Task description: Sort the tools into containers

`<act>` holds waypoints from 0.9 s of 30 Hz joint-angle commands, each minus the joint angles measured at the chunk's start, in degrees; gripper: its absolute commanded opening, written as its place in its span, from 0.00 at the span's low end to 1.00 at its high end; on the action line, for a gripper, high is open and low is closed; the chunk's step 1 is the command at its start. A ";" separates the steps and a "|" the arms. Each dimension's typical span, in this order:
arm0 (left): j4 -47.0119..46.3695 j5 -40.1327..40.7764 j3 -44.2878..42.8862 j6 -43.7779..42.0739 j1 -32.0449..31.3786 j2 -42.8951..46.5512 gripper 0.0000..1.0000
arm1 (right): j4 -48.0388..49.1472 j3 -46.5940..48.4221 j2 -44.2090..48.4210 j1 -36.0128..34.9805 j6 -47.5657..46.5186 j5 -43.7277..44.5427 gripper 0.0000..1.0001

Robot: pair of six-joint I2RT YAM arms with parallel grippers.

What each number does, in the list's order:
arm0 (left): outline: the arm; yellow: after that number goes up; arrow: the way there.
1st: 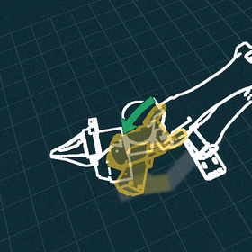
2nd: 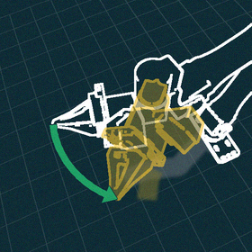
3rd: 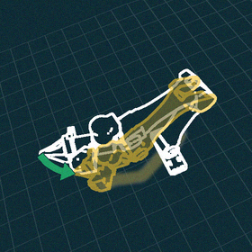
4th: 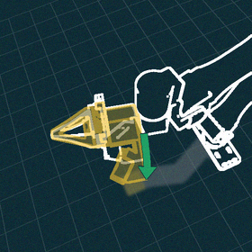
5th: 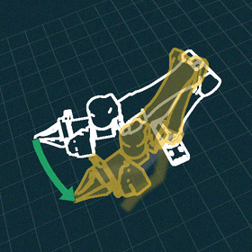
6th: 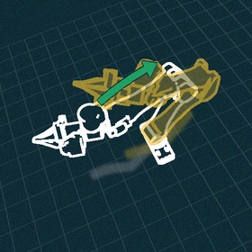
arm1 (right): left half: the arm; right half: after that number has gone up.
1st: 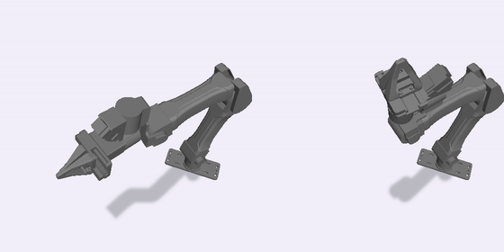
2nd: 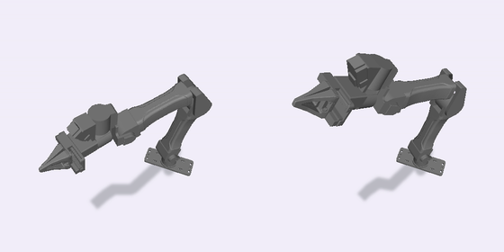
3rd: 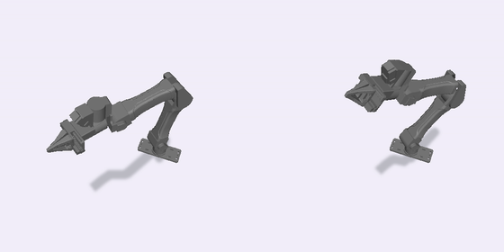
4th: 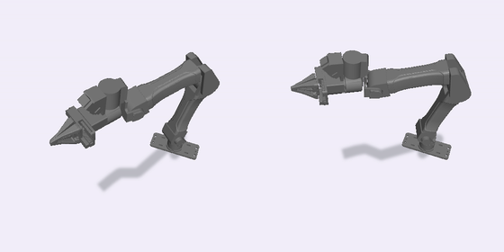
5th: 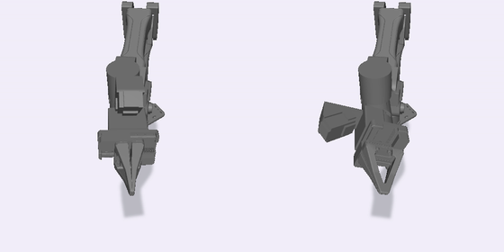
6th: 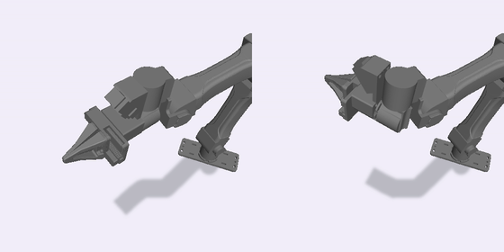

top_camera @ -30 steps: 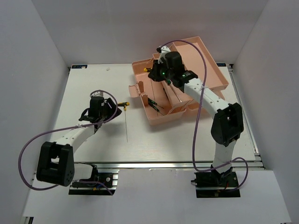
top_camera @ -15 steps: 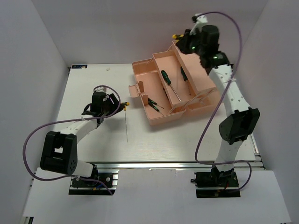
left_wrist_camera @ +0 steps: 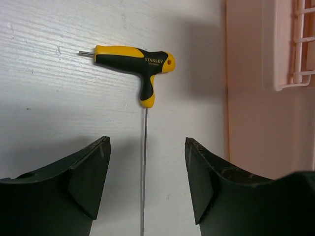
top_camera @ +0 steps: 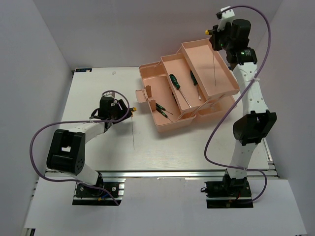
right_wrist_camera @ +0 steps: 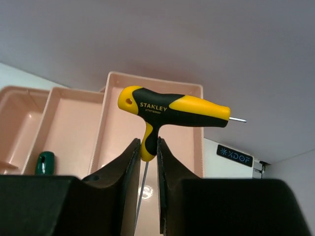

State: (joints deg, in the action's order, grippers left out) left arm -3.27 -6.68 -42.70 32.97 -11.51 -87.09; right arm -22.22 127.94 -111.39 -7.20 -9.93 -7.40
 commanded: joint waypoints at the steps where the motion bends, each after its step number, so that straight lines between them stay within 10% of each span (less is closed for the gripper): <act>1: -1.30 -0.97 -2.65 -1.24 -0.09 -0.27 0.72 | -4.58 3.19 -3.82 -0.36 -5.36 -1.47 0.00; 5: -2.00 -0.79 -3.35 -1.33 -0.09 -2.03 0.72 | -8.19 2.41 -5.76 -0.27 -5.97 -1.65 0.10; 9: -2.36 -0.27 -5.02 -1.59 -0.53 -4.39 0.72 | -8.28 0.47 -6.55 -0.27 -5.98 -1.57 0.49; 12: -1.39 1.04 -6.95 -2.21 -1.15 -5.98 0.71 | -8.11 0.73 -6.38 -0.27 -5.36 -1.57 0.60; 27: 10.72 18.18 -20.32 -5.11 -7.12 -19.69 0.52 | 8.24 -20.89 13.04 1.84 1.67 -14.13 0.61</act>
State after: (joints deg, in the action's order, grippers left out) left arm 2.17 5.08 -60.23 29.32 -17.45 -105.80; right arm -20.29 107.11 -101.25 -5.69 -11.84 -18.24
